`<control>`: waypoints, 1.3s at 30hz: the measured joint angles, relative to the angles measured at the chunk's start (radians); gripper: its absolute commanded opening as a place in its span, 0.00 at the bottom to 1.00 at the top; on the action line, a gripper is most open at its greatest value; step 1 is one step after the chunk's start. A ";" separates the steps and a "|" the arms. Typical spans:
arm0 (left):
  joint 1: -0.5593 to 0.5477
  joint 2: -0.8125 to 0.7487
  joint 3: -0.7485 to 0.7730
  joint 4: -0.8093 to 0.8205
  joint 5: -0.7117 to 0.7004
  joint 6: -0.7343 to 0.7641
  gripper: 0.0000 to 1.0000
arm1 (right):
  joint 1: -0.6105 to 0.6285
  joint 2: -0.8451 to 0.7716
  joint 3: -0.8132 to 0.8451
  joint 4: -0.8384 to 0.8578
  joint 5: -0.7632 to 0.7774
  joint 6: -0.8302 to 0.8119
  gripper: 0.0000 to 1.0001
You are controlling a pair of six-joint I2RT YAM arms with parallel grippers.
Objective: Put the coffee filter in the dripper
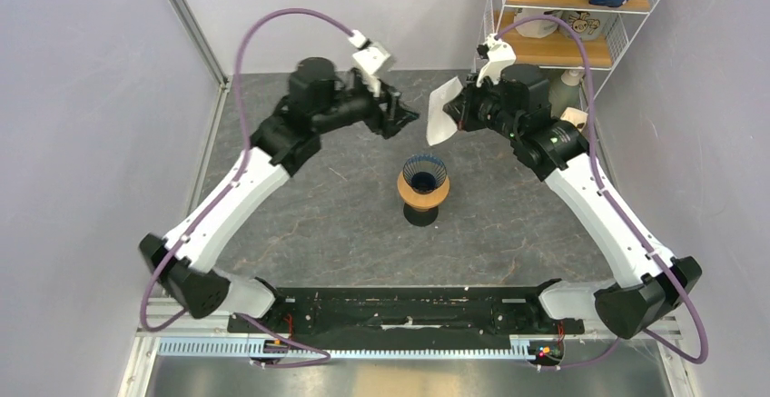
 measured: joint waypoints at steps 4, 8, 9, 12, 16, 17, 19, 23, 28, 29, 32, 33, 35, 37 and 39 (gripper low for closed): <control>0.126 -0.135 -0.045 0.015 0.205 0.052 0.71 | -0.043 -0.033 -0.001 0.013 -0.106 -0.044 0.00; 0.159 -0.215 -0.035 -0.087 0.293 0.294 0.75 | -0.087 -0.056 -0.001 0.034 -0.279 -0.048 0.00; 0.157 -0.226 -0.035 -0.124 0.304 0.371 0.77 | -0.093 -0.056 -0.001 0.045 -0.340 -0.042 0.00; 0.142 -0.224 -0.043 -0.219 0.308 0.580 0.81 | -0.093 -0.055 -0.001 0.075 -0.486 -0.003 0.00; 0.125 -0.178 -0.051 -0.279 0.276 0.742 0.81 | -0.093 -0.049 -0.001 0.113 -0.632 0.064 0.00; 0.118 -0.166 -0.051 -0.289 0.264 0.779 0.81 | -0.093 -0.046 -0.001 0.120 -0.659 0.083 0.00; 0.104 -0.152 -0.053 -0.303 0.245 0.838 0.81 | -0.093 -0.039 -0.001 0.132 -0.700 0.113 0.00; 0.061 -0.148 -0.068 -0.322 0.213 0.932 0.81 | -0.092 -0.026 -0.001 0.142 -0.742 0.153 0.00; 0.023 -0.145 -0.070 -0.309 0.179 0.967 0.81 | -0.084 -0.013 -0.001 0.143 -0.764 0.177 0.00; 0.017 -0.143 -0.070 -0.302 0.172 0.968 0.81 | -0.082 -0.012 -0.001 0.143 -0.766 0.181 0.00; 0.006 -0.129 -0.069 -0.291 0.150 0.969 0.79 | -0.073 -0.010 -0.001 0.143 -0.775 0.184 0.00; 0.005 -0.122 -0.069 -0.290 0.148 0.969 0.78 | -0.072 -0.009 -0.001 0.143 -0.779 0.184 0.00; 0.002 -0.111 -0.069 -0.289 0.146 0.969 0.75 | -0.068 -0.005 -0.001 0.143 -0.787 0.185 0.00; 0.002 -0.105 -0.069 -0.280 0.146 0.969 0.70 | -0.067 0.000 -0.001 0.143 -0.789 0.185 0.00; 0.002 -0.104 -0.069 -0.272 0.148 0.968 0.65 | -0.067 0.005 -0.001 0.140 -0.788 0.182 0.00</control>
